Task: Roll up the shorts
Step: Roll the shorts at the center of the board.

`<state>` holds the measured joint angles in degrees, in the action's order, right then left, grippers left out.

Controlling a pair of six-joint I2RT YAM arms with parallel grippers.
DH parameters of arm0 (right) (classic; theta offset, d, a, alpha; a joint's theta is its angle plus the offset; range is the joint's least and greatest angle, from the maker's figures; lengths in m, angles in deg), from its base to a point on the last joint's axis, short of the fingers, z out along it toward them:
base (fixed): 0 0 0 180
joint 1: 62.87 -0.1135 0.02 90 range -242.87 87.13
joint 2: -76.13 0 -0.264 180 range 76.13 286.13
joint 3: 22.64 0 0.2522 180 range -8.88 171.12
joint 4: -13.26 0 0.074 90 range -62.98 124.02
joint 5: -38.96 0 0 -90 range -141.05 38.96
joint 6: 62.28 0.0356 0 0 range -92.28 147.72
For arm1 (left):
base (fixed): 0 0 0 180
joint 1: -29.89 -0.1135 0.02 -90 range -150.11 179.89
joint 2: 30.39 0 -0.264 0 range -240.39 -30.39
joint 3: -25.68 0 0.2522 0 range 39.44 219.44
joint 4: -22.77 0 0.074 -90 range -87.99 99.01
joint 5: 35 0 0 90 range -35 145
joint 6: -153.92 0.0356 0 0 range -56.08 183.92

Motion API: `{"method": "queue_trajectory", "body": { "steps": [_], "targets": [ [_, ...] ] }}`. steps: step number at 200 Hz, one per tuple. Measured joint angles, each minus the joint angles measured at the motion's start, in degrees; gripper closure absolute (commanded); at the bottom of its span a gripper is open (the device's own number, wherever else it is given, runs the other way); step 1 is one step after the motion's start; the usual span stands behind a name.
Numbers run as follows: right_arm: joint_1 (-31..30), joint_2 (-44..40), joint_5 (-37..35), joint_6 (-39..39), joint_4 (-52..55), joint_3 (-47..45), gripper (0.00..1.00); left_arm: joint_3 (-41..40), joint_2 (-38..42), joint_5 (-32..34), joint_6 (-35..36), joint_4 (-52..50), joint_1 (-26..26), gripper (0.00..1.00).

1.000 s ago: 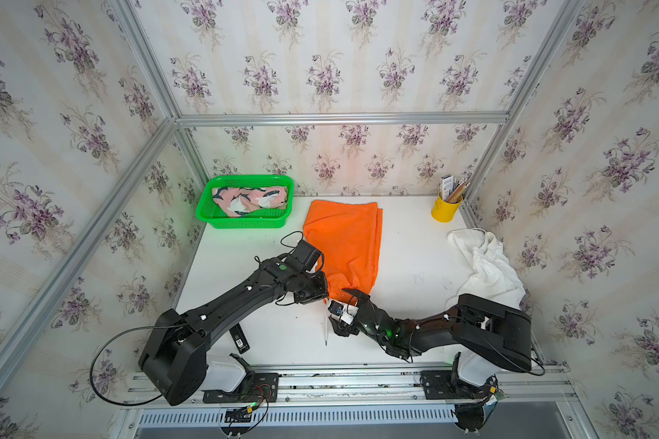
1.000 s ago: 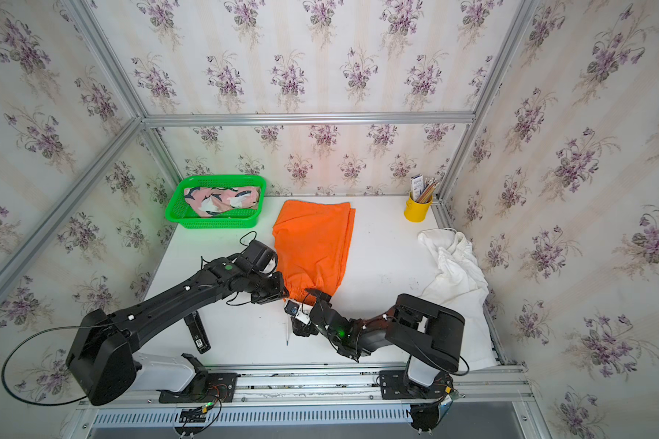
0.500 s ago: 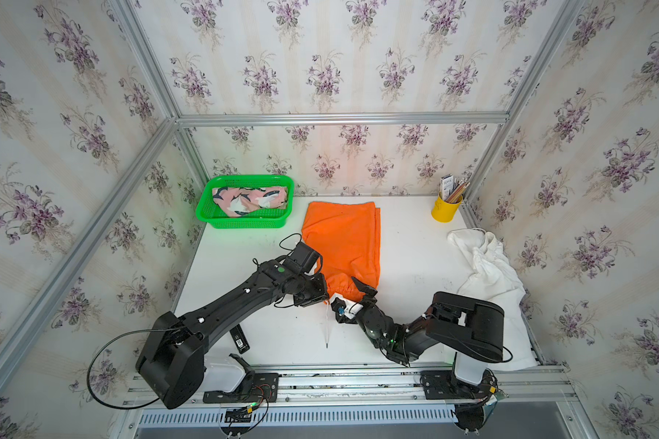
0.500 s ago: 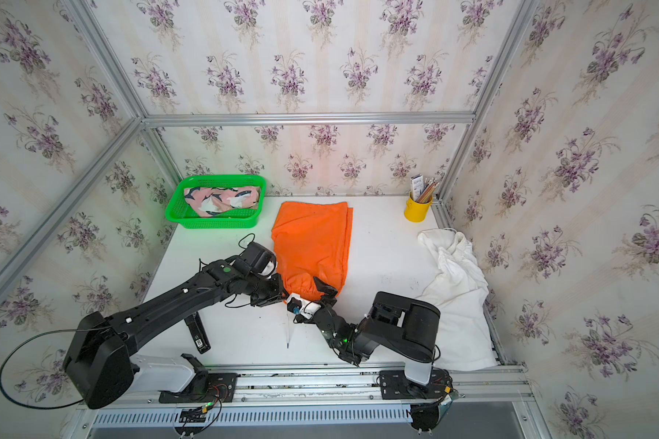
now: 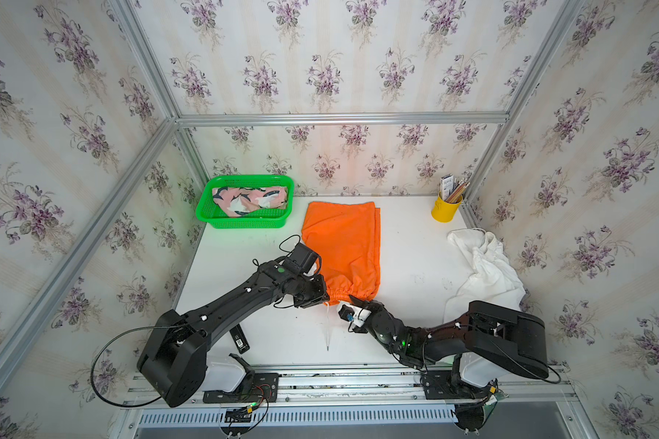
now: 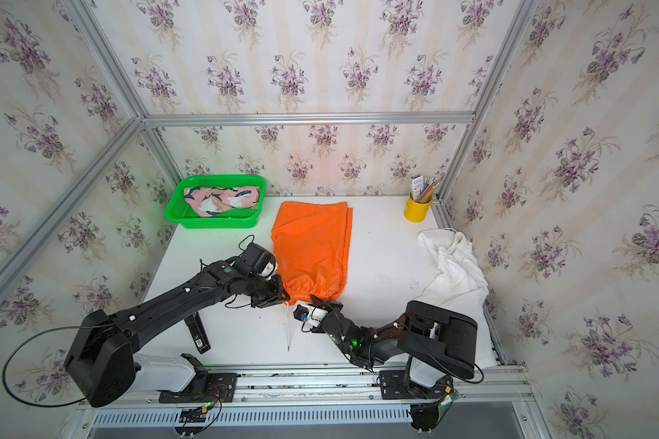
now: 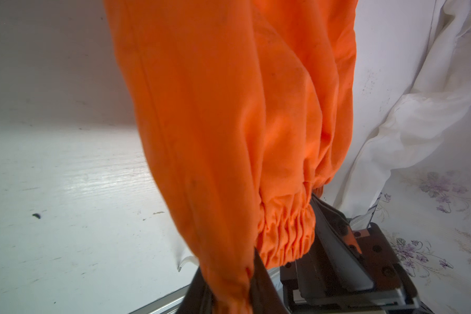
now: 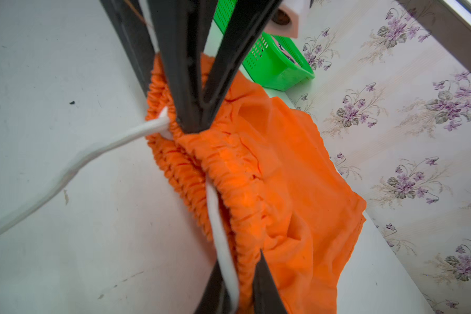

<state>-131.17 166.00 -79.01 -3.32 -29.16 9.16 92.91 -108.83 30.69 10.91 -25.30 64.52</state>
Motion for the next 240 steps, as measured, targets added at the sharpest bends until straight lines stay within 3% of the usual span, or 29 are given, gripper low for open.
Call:
{"method": "queue_trajectory", "body": {
  "steps": [14,28,84,104,124,153,187,240],
  "targets": [
    [0.0,-0.24,0.9,1.2,2.43,0.76,1.0,-0.07,0.35,0.35,0.17,-0.55,-0.26,0.54],
    [0.02,-1.46,3.02,2.99,6.54,1.73,1.0,-0.04,1.16,0.96,0.52,-1.46,-0.9,0.51],
    [0.22,-7.3,16.26,13.9,28.24,7.93,1.0,4.35,4.96,9.27,6.99,-10.47,-6.88,0.52],
    [0.31,-7.72,21.44,16.87,36.54,11.87,1.0,6.73,0.81,8.52,10.67,-11.82,-7.28,0.58],
    [0.74,-7.26,25.55,19.08,42.95,15.78,1.0,7.1,-5.25,3.43,14.45,-10.95,-7.34,0.65],
    [3.02,-5.29,31.3,20.65,51.25,21.09,1.0,4.94,-11.43,-1.18,18.8,-10.54,-7.23,0.68],
    [9.75,-0.61,43.39,21.55,60.13,29.29,1.0,2.93,-15.63,2.08,21.29,-11.72,-7.26,0.67],
    [19.37,15.06,65.09,22.25,71.65,41.94,1.0,1.77,-10.97,10.64,21.07,-11.65,-7.56,0.46]
  ]
}}
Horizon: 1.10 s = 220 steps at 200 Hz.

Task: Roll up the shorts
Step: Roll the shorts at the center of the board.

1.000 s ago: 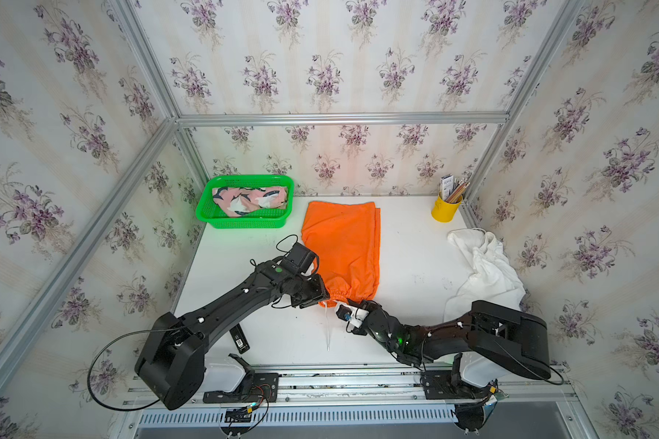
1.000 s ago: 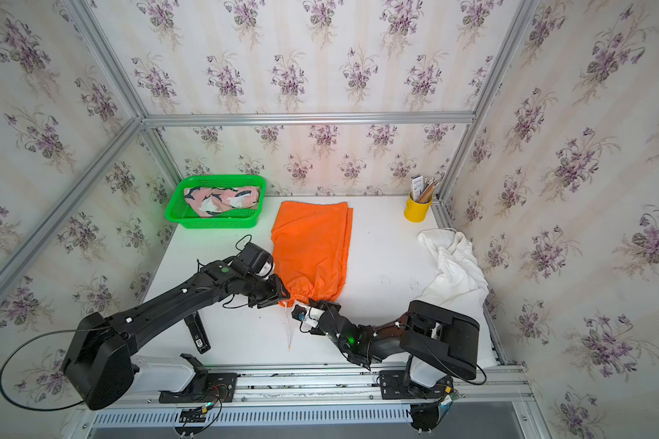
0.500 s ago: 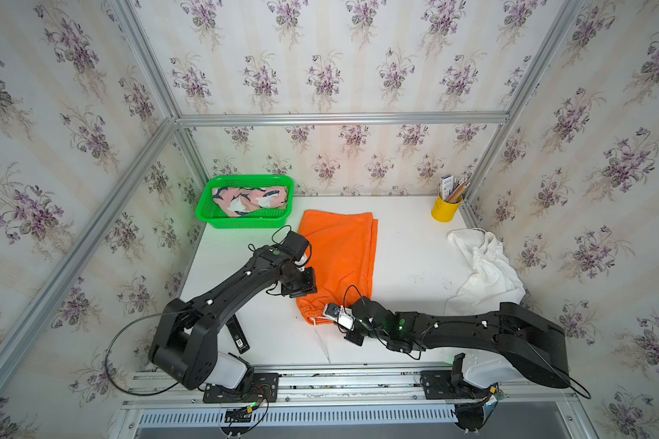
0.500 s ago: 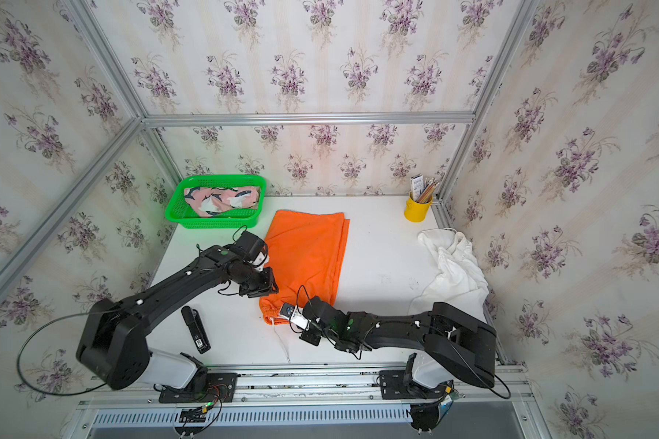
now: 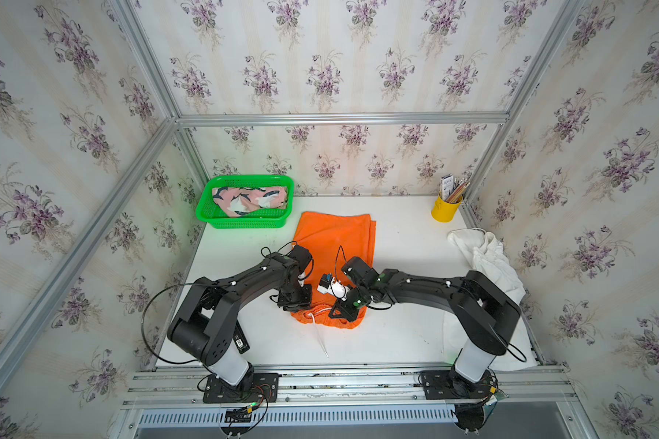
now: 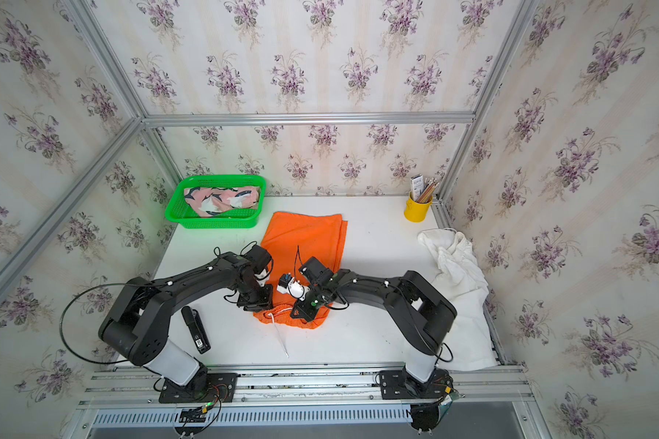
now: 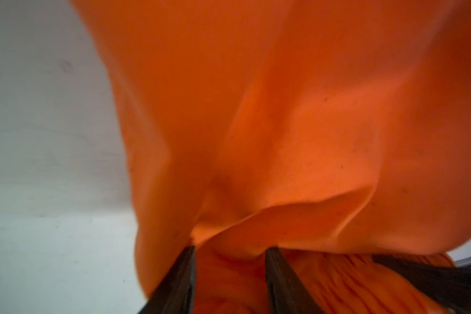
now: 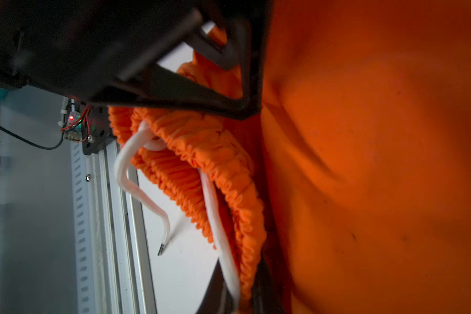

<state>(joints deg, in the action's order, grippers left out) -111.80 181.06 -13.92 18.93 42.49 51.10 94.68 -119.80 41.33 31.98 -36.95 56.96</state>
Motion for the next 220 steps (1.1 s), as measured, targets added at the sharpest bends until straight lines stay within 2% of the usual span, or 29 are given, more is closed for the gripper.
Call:
{"method": "queue_trajectory", "body": {
  "steps": [16,25,51,92,113,136,150,171,198,206,220],
  "targets": [
    [2.12,3.87,5.05,1.05,2.51,2.82,1.0,0.37,3.72,3.54,-0.2,-0.98,-0.13,0.35],
    [3.28,5.75,7.54,1.57,3.85,4.33,0.94,0.39,5.81,4.72,-0.2,-1.29,-0.17,0.33],
    [5.66,10.78,13.16,4.09,7.8,9.01,0.91,0.37,11.04,4.13,0.28,-1.99,0.15,0.31],
    [6.91,14.8,19.17,6.78,11.72,12.72,0.88,0.35,11.17,0.33,1.57,-2.32,3.74,0.3],
    [6.93,15.87,19.63,8.02,12.81,13.62,0.86,0.39,10.1,-0.7,1.97,-2.23,4.96,0.44],
    [6.93,15.3,19.37,9.03,13.05,13.49,0.77,1.31,5.27,-0.31,2.47,-2.08,5.16,0.73],
    [6.93,13.66,18.64,9.6,13.11,12.55,0.7,2.03,2.23,0.76,2.58,-2.19,5.14,0.82],
    [6.99,10.23,17.22,10.1,13.11,10.62,0.69,2.75,-2.19,2.51,2.78,-1.77,4.61,0.85],
    [8.15,7.19,14.82,10.47,12.98,8.74,0.71,3.91,-6.16,3.06,3.04,-1.29,4.11,0.85],
    [8.63,6.73,14.25,10.75,12.83,8.13,0.75,4.28,-6.93,3.04,3.23,-1.27,4.07,0.84],
    [9.49,6.56,13.05,11.5,12.15,7.04,0.89,5.01,-8.33,3.02,3.61,-1.16,4.02,0.83]
  ]
}}
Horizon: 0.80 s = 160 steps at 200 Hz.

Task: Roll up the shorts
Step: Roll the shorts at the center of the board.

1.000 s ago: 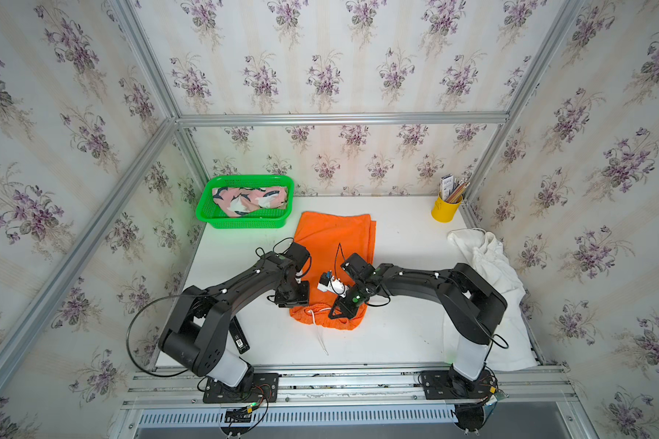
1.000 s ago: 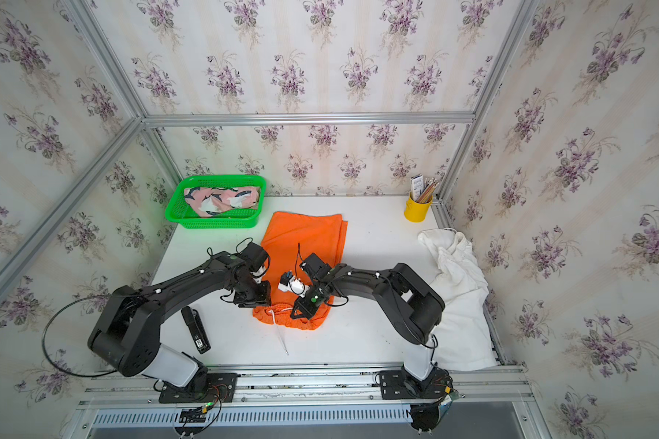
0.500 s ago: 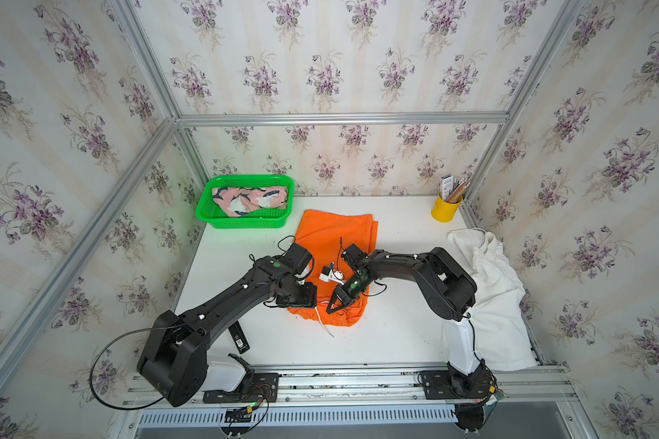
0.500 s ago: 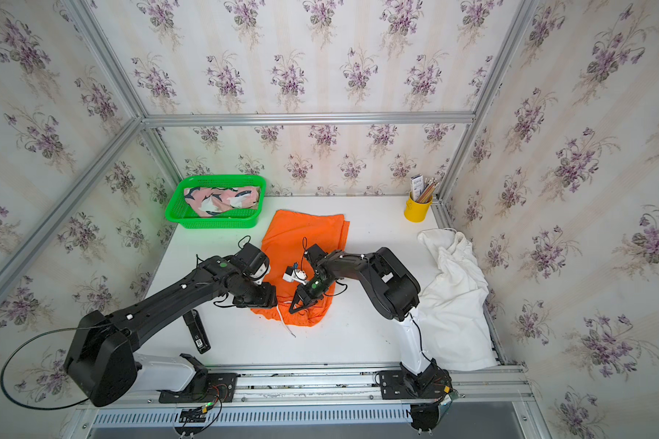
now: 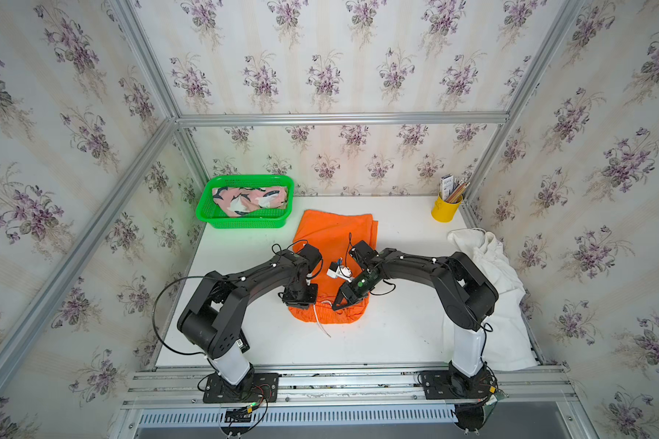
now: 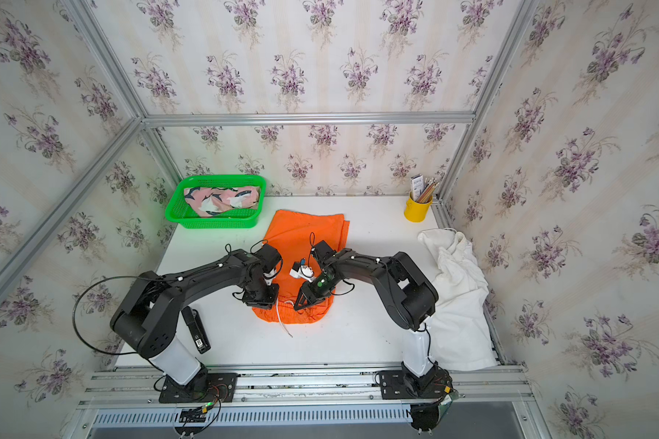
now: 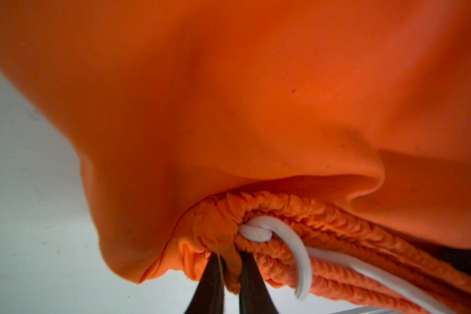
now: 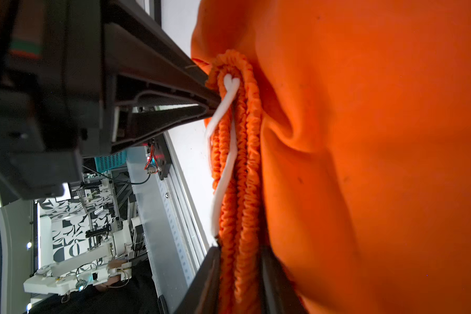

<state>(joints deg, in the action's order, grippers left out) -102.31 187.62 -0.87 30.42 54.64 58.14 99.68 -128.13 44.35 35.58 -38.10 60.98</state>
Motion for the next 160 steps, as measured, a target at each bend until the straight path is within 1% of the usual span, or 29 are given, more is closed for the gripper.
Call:
{"method": "queue_trajectory", "body": {
  "steps": [14,26,35,61,78,88,105,127,139,160],
  "targets": [
    [0.92,0.33,-1.68,0.9,-1.16,-1.05,0.97,0.46,-1.16,-0.04,0.52,0.13,-0.07,0.83],
    [1.6,0.81,-3.08,1.92,-2.51,-1.86,0.98,0.61,-1.7,-0.07,0.9,0.26,-0.09,0.82],
    [1.88,1.07,-4.04,2.69,-3.34,-2.29,0.94,0.72,-1.9,-0.07,0.92,0.31,-0.09,0.82],
    [1.95,-0.55,-7.74,3.87,-4.24,-3.08,0.79,1.22,-2.38,-0.22,1.46,0.55,-0.09,0.82],
    [1.99,-5.38,-14.01,4.44,-4.15,-3.69,0.69,1.36,-2.58,-0.28,1.79,0.55,-0.11,0.82],
    [1.81,-8.28,-16.57,4.2,-4.33,-3.76,0.65,1.44,-2.78,-0.31,1.81,0.5,-0.11,0.82],
    [-0.28,-12.79,-20.55,2.45,-4.94,-3.5,0.58,1.53,-3.08,-0.48,1.97,0.46,-0.15,0.81],
    [-4.72,-13.81,-22.43,-0.52,-5.75,-2.75,0.56,1.64,-3.32,-0.52,1.97,0.37,-0.2,0.79],
    [-6.62,-12.41,-22.84,-1.9,-5.75,-2.51,0.56,1.73,-3.41,-0.5,1.97,0.22,-0.22,0.78],
    [-8.59,-9.2,-25.92,-3.91,-5.51,-2.03,0.57,1.97,-3.48,-0.48,1.95,-0.02,-0.26,0.77]
  ]
}}
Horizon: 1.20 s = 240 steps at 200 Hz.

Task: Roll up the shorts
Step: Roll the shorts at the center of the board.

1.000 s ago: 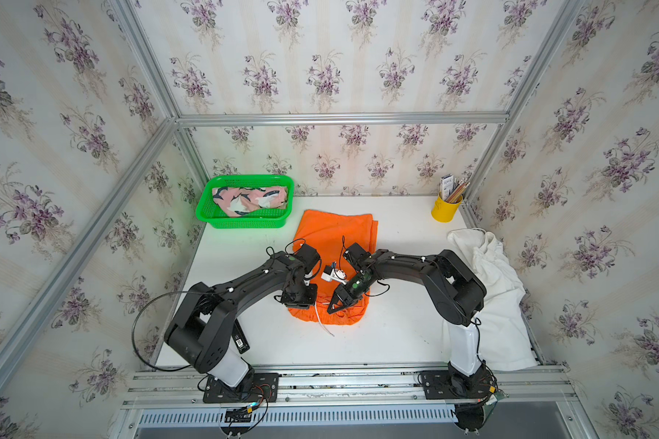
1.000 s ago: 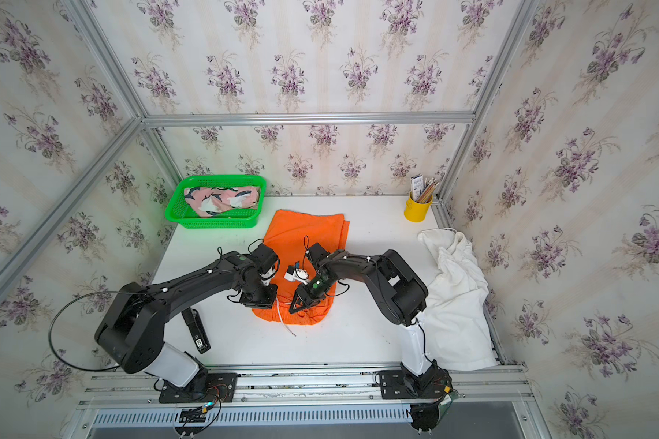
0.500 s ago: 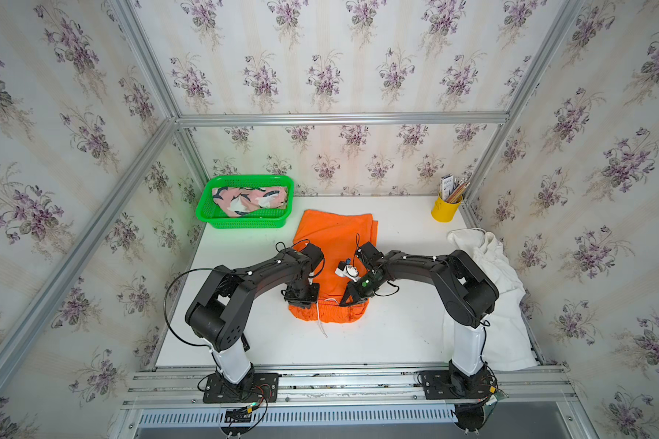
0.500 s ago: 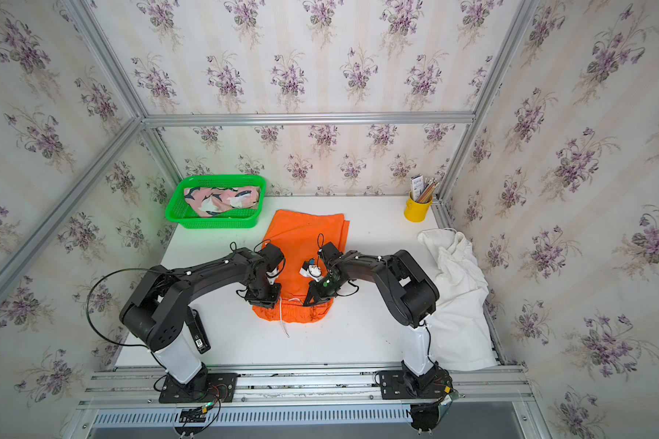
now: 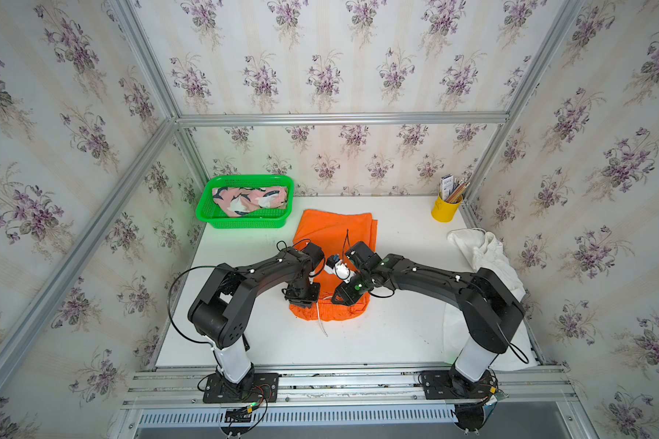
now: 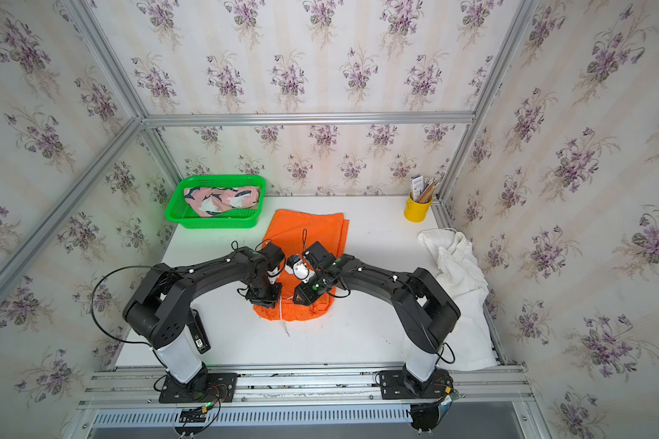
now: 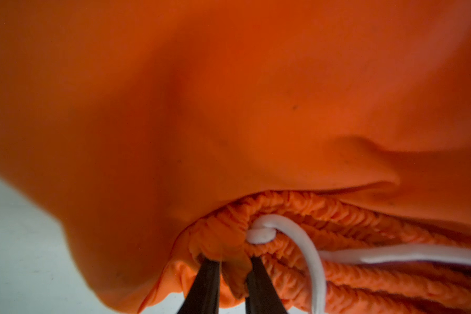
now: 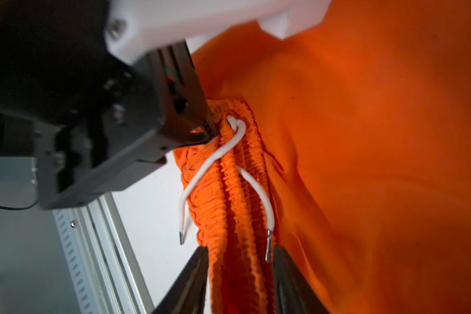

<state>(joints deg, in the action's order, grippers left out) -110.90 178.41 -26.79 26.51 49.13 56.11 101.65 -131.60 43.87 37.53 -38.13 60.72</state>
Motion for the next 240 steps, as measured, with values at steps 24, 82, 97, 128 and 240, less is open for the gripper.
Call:
{"method": "queue_trajectory", "body": {
  "steps": [24,82,97,128,240],
  "targets": [
    [-0.42,1.95,-3.98,-0.55,-1.38,-1.16,0.73,-0.02,0.35,0.17,-0.22,-0.02,0.0,0.73],
    [0.94,4.79,-2.43,1.18,-7.58,-3.74,1.0,-5.95,10.69,0.44,-4.35,2.95,-1.6,0.3],
    [1.66,5.09,-0.55,1.46,-8.57,-4.37,1.0,-8.68,14.86,0.28,-6.56,3.93,-2.08,0.24],
    [2.49,6.56,2.32,1.88,-9.2,-4.26,1.0,-15.5,21.73,-3.1,-13.35,7.65,-4.68,0.17],
    [2.97,6.97,4.46,1.14,-9.46,-3.8,0.99,-29.86,18.27,-18.88,-33.2,42.99,-5.68,0.24]
  ]
}}
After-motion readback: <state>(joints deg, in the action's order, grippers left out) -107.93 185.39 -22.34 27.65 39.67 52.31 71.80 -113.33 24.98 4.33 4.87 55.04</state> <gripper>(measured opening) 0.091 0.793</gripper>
